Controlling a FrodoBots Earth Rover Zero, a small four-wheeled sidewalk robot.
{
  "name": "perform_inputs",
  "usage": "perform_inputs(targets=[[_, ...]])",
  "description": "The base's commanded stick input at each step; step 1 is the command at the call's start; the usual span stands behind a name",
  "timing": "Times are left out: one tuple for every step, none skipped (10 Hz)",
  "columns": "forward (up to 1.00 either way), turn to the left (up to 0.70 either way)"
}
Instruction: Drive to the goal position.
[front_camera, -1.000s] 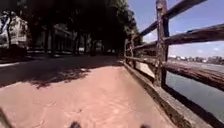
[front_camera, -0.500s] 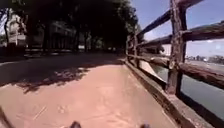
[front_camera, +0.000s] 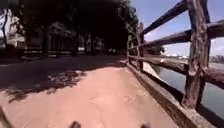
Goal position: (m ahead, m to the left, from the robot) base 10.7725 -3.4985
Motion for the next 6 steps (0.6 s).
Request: perform_inputs(targets=[[0.70,0.16],[0.70,0.00],[0.70,0.00],[0.70,0.00],[0.70,0.00],[0.70,0.00]])
